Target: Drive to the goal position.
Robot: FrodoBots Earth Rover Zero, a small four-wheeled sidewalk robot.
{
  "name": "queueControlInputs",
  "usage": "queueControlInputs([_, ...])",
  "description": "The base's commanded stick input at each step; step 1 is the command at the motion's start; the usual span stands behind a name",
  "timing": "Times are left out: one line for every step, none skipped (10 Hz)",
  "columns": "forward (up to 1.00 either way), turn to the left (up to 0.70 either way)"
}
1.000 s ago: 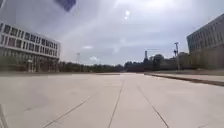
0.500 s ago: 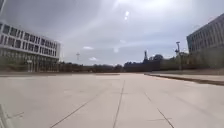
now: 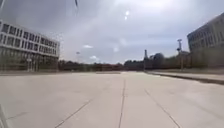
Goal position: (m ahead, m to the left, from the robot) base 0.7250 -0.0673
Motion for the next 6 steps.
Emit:
queueControlInputs([0.70,0.00])
queueControlInputs([0.70,0.00])
queueControlInputs([0.70,0.00])
queueControlInputs([0.70,0.00])
queueControlInputs([0.70,0.00])
queueControlInputs([0.70,0.00])
